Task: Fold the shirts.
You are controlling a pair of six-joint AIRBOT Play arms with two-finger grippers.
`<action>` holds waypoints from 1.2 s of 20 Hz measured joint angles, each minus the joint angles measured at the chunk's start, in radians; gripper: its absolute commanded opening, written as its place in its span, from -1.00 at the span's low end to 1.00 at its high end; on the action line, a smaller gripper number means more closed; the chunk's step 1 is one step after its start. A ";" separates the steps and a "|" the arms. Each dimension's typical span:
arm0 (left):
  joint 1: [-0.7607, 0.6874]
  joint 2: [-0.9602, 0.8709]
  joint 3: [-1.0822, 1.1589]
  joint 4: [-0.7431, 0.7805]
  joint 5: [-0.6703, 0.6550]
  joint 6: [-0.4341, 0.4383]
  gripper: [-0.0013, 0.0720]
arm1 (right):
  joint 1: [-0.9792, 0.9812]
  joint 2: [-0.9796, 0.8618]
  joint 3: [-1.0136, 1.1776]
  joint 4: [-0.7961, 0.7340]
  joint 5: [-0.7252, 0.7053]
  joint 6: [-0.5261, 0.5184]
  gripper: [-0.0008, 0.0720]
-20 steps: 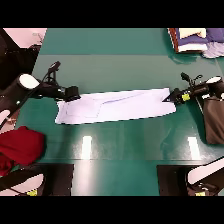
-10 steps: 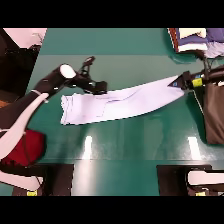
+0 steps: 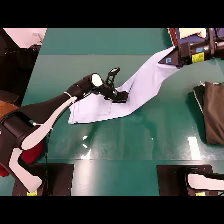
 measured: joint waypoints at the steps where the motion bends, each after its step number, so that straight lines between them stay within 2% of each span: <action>1: -0.004 -0.006 0.001 -0.008 0.011 0.000 -0.90 | 0.020 0.001 0.011 0.000 0.000 0.005 -0.93; 6: -0.011 -0.018 0.005 -0.029 0.031 0.000 -0.90 | 0.109 -0.011 0.032 0.003 -0.006 0.002 -0.93; 10: 0.026 0.002 0.018 -0.008 -0.033 0.005 -0.90 | 0.179 -0.034 0.036 0.003 -0.011 -0.020 -0.93; 14: 0.128 0.122 0.022 0.108 -0.105 0.020 -0.90 | 0.264 -0.072 0.037 0.005 -0.049 -0.047 -0.93; 18: 0.293 0.293 0.023 0.261 -0.196 0.025 -0.90 | 0.392 -0.138 0.037 0.035 -0.157 -0.105 -0.89; 20: 0.385 0.383 0.023 0.327 -0.232 0.026 -0.89 | 0.478 -0.191 0.037 0.079 -0.253 -0.157 -0.70; 21: 0.422 0.420 0.023 0.348 -0.243 0.026 -0.89 | 0.520 -0.219 0.037 0.091 -0.303 -0.182 -0.67; 22: 0.457 0.452 0.023 0.364 -0.255 0.026 -0.90 | 0.562 -0.247 0.037 0.103 -0.360 -0.205 -0.11; 23: 0.491 0.484 0.023 0.377 -0.260 0.026 -0.89 | 0.604 -0.277 0.038 0.116 -0.417 -0.230 0.54; 24: 0.519 0.510 0.023 0.388 -0.266 0.026 -0.89 | 0.639 -0.302 0.038 0.122 -0.462 -0.251 0.69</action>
